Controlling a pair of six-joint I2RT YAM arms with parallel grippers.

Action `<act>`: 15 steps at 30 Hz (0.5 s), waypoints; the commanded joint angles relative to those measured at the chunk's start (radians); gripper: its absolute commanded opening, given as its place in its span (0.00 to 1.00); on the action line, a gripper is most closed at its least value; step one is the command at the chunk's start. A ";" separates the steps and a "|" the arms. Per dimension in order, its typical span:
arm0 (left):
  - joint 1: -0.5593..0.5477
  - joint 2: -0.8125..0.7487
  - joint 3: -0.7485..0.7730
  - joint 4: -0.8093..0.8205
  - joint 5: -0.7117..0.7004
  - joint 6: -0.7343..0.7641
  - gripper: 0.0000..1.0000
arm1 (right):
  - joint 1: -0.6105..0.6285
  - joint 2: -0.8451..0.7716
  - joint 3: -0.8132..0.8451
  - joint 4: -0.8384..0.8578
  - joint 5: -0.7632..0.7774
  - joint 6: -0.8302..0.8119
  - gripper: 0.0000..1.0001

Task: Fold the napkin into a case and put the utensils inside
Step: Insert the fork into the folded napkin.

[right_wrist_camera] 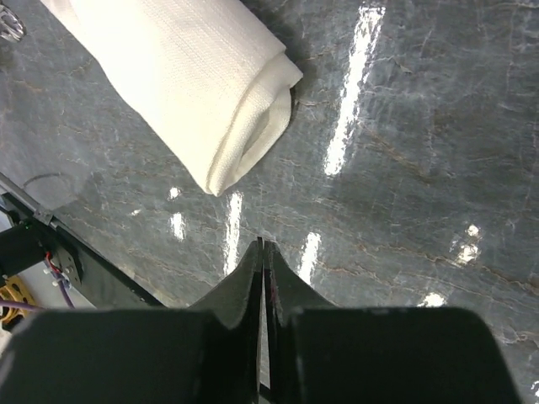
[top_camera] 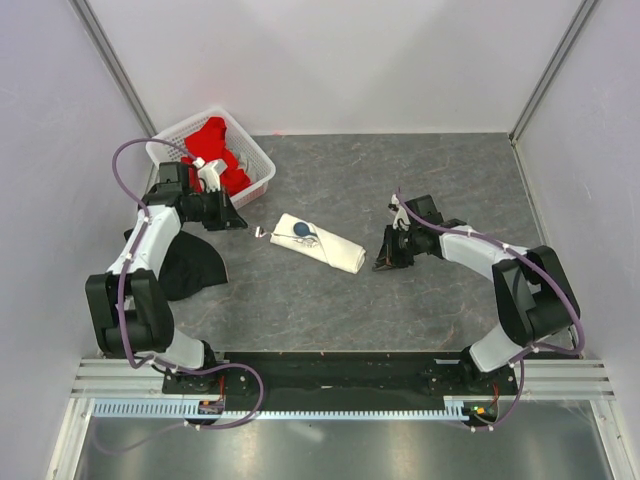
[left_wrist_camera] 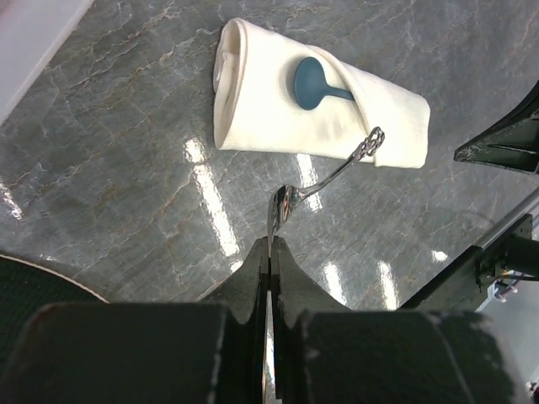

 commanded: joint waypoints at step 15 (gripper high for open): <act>0.011 0.113 0.114 -0.044 0.008 0.041 0.02 | 0.002 0.078 0.013 0.202 -0.048 0.081 0.51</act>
